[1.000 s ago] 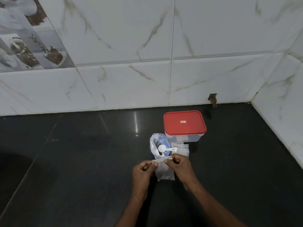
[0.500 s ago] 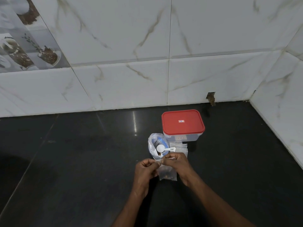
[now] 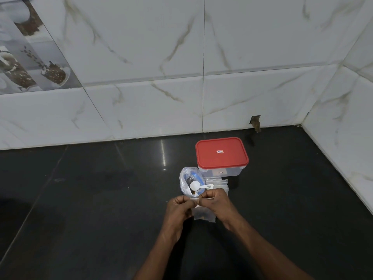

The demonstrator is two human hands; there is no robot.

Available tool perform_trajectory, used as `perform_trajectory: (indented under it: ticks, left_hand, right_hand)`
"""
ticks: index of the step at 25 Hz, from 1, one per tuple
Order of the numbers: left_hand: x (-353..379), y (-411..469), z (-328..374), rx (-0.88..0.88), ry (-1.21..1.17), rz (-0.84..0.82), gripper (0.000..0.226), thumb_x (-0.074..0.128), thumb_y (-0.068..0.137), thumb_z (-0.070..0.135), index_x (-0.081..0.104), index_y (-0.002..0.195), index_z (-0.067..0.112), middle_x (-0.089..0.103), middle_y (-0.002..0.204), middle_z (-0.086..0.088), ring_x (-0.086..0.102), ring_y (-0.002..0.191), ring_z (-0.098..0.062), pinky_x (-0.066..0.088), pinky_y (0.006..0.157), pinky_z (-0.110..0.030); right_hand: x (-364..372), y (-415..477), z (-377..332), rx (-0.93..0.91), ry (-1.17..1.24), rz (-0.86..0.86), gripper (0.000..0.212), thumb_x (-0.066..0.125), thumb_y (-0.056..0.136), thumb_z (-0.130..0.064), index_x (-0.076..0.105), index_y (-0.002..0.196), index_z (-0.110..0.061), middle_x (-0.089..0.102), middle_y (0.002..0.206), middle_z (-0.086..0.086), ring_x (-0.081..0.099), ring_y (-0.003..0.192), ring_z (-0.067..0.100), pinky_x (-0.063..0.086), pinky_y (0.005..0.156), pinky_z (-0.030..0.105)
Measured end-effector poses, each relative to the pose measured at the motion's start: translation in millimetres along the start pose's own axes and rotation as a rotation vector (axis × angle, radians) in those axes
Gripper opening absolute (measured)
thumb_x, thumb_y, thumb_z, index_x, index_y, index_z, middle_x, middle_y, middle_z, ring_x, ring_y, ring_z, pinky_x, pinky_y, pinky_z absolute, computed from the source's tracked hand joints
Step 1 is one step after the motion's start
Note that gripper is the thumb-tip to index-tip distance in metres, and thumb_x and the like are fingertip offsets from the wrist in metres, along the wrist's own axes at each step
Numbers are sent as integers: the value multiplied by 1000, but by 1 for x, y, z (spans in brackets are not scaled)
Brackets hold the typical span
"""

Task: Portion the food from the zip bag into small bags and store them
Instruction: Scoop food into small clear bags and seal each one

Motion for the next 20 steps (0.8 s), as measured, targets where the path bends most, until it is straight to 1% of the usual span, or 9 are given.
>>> perform_trajectory:
  ticks: [3, 6, 9, 10, 13, 15, 17, 19, 20]
  left_hand:
    - [-3, 1, 3, 65, 55, -11, 18, 72, 83, 1, 76, 67, 10, 67, 64, -10, 59, 61, -20, 51, 67, -39]
    - [-4, 1, 2, 81, 39, 0, 18, 71, 85, 2, 76, 69, 9, 69, 69, -15, 60, 66, -25, 52, 71, -43]
    - [-2, -1, -3, 55, -14, 54, 21, 66, 86, 1, 72, 69, 10, 68, 76, -18, 61, 73, -32, 54, 68, -41]
    - [-2, -1, -4, 47, -38, 63, 22, 64, 87, 0, 71, 69, 10, 70, 78, -18, 63, 74, -33, 55, 68, -41]
    - [1, -4, -3, 43, -56, 38, 12, 64, 89, -1, 72, 81, 5, 75, 87, -18, 70, 80, -35, 59, 73, -46]
    - [4, -6, -2, 48, -43, 16, 6, 68, 89, 2, 73, 92, 0, 76, 95, -19, 73, 88, -35, 60, 78, -48]
    - [6, -6, -2, 41, -7, 6, 7, 69, 89, 4, 75, 90, 0, 75, 96, -21, 72, 92, -37, 58, 82, -53]
    - [9, -5, -2, 39, 44, -10, 9, 69, 89, 6, 77, 84, 4, 75, 94, -21, 71, 95, -40, 57, 87, -57]
    - [9, -4, -2, 37, 71, -18, 10, 69, 89, 8, 77, 84, 4, 76, 93, -21, 71, 96, -41, 57, 88, -58]
  right_hand:
    - [-2, -2, -1, 6, 6, 3, 8, 73, 81, -17, 77, 80, -10, 74, 84, 5, 68, 88, 19, 55, 83, 35]
    - [-2, -5, -2, -3, 56, 30, 9, 74, 81, -17, 77, 85, -9, 75, 86, 7, 70, 89, 20, 56, 82, 35]
    - [-2, -11, -2, -2, 153, 41, 5, 73, 82, -8, 76, 85, -7, 76, 85, 8, 71, 78, 14, 57, 69, 23]
    - [-4, -13, -3, -3, 180, 45, 7, 70, 81, -3, 76, 85, -5, 76, 83, 10, 70, 75, 14, 57, 66, 22]
    - [-7, -14, -2, -6, 212, 58, 10, 67, 80, 4, 75, 84, -1, 76, 84, 15, 71, 75, 19, 59, 67, 29]
    - [-7, -15, -2, -21, 195, 68, 9, 68, 80, 2, 75, 81, -4, 76, 81, 12, 71, 73, 15, 58, 65, 26]
    - [-8, -15, -1, -41, 168, 68, 7, 71, 79, -2, 76, 80, -7, 75, 79, 10, 69, 72, 13, 57, 66, 26]
    - [-10, -15, 1, -50, 157, 69, 6, 72, 78, -4, 76, 81, -8, 75, 80, 10, 70, 75, 15, 58, 70, 29]
    - [-11, -16, 1, -43, 156, 70, 6, 73, 78, -5, 76, 81, -8, 76, 81, 8, 71, 76, 15, 58, 71, 28]
Point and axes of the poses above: each hand's wrist, its own y-axis towards the middle knuckle, its own x-axis out of the palm, z = x × y, the point moved 4 cm from there along y, towards the middle knuckle
